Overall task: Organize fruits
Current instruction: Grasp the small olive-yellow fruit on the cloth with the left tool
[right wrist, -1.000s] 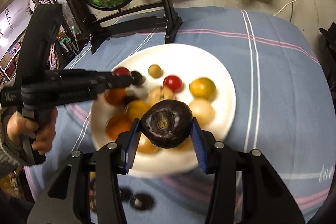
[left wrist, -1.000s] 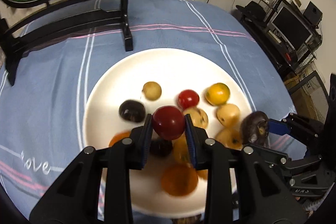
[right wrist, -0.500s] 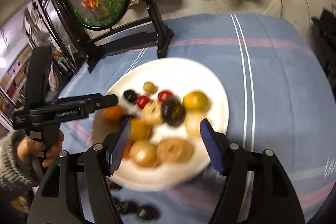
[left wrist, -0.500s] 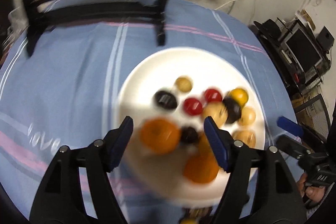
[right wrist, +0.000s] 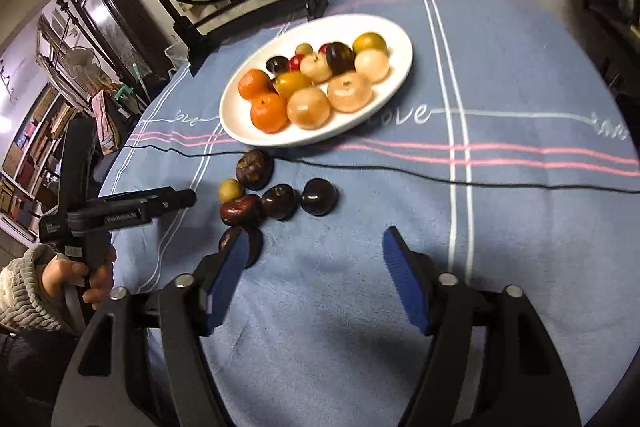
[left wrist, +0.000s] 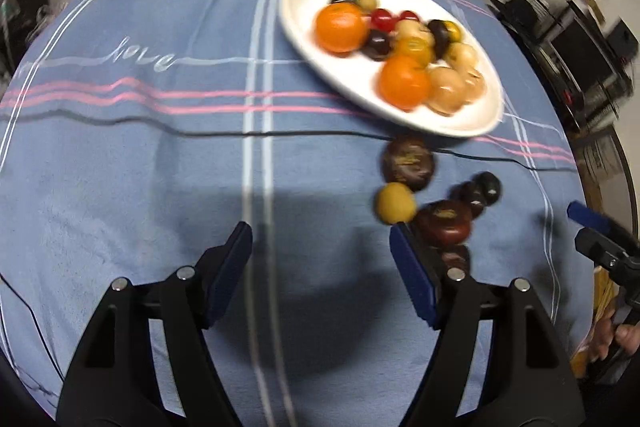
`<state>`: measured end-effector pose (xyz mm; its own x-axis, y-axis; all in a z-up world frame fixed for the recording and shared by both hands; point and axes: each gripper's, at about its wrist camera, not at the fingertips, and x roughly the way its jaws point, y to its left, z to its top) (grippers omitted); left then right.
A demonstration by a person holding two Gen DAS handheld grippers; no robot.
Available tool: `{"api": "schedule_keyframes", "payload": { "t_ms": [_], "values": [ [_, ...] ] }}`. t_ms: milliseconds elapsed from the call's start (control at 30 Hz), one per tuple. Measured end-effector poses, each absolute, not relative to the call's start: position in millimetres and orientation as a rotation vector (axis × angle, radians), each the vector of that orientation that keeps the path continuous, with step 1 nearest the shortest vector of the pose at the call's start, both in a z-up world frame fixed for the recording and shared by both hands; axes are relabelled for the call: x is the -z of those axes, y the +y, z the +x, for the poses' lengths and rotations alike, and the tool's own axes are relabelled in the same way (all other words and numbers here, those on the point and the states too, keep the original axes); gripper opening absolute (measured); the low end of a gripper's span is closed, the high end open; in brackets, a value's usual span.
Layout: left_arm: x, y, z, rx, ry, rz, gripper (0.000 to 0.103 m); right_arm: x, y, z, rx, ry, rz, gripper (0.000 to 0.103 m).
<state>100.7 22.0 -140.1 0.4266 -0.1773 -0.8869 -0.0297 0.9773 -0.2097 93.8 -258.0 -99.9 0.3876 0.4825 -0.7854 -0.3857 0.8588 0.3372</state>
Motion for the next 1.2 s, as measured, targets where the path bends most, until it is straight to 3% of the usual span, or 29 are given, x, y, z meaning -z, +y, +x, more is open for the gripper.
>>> {"api": "schedule_keyframes", "payload": {
  "t_ms": [67, 333, 433, 700, 933, 1000, 1067, 1100, 1200],
  "values": [
    [135.8, 12.4, 102.3, 0.117, 1.113, -0.176, 0.079, 95.9, -256.4, 89.3, -0.553, 1.03, 0.089, 0.077],
    [149.1, -10.4, 122.9, 0.129, 1.126, -0.076, 0.08, 88.8, -262.2, 81.7, -0.517, 1.011, 0.068, 0.077],
    [151.9, 4.2, 119.9, 0.089, 1.115, -0.08, 0.087, 87.5, -261.2, 81.0, -0.511, 1.008, 0.064, 0.077],
    [135.9, 65.7, 86.0, -0.014, 1.091, -0.182, 0.085, 86.2, -257.0, 80.5, -0.524, 1.008, 0.058, 0.077],
    [142.1, 43.7, 87.6, 0.016, 1.095, -0.14, 0.084, 86.1, -251.2, 80.7, -0.545, 1.016, 0.034, 0.077],
    [145.7, 38.9, 92.7, 0.025, 1.097, -0.138, 0.079, 86.4, -252.6, 80.9, -0.541, 1.019, 0.037, 0.077],
    [148.0, 37.1, 99.7, 0.046, 1.11, -0.155, 0.056, 86.9, -254.3, 80.9, -0.535, 1.022, 0.043, 0.077],
    [148.3, 36.7, 103.5, 0.062, 1.117, -0.171, 0.051, 87.3, -255.1, 80.8, -0.531, 1.023, 0.045, 0.077],
    [146.8, 32.9, 111.2, 0.078, 1.117, -0.163, 0.047, 87.5, -257.3, 80.5, -0.524, 1.024, 0.054, 0.077]
  ]
}}
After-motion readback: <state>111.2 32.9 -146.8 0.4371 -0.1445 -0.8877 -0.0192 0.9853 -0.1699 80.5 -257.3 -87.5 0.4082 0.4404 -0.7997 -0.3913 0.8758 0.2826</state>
